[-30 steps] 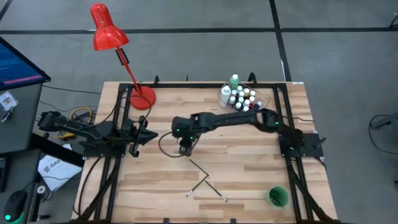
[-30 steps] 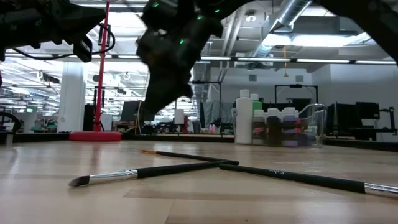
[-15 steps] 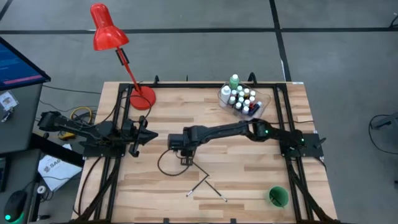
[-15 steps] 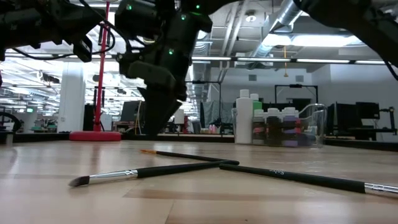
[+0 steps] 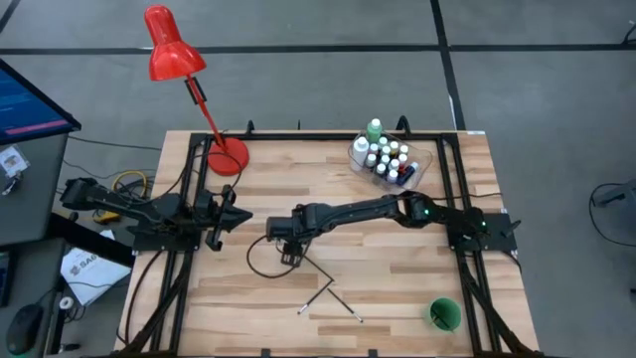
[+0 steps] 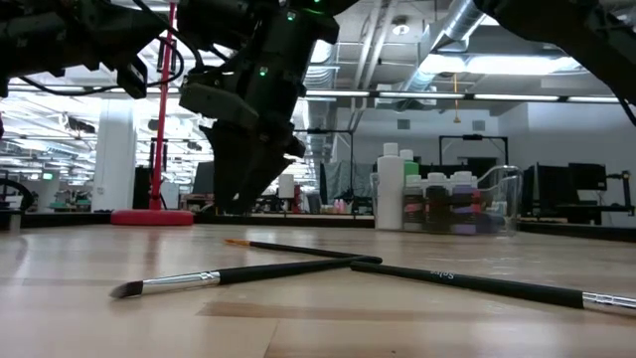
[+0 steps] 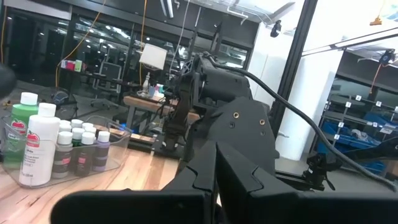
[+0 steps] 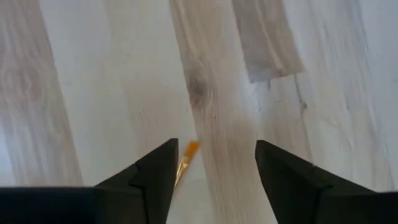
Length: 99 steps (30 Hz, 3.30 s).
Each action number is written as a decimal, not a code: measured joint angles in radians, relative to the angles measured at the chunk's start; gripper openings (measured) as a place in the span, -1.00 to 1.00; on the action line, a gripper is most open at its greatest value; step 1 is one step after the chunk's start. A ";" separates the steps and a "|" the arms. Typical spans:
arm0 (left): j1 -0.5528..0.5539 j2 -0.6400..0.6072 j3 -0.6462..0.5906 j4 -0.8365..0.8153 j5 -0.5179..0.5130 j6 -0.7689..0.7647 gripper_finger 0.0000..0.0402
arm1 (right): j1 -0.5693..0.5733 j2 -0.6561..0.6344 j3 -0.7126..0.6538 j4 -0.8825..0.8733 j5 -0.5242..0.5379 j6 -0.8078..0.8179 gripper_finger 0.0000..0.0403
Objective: Pick & Place Paint Supplies
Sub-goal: Put the yellow paint brush into the green cup
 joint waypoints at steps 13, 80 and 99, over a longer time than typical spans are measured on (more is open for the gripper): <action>0.000 0.000 0.000 0.001 0.000 0.000 -0.99 | 0.020 0.066 0.001 0.043 0.026 0.024 0.02; 0.000 0.004 0.000 0.012 0.000 0.000 -0.99 | 0.861 -0.834 -0.347 -0.588 0.927 1.057 -1.00; 0.000 0.005 0.000 0.015 0.000 0.000 -0.99 | 1.154 -1.039 -0.827 -0.588 1.099 1.557 -1.00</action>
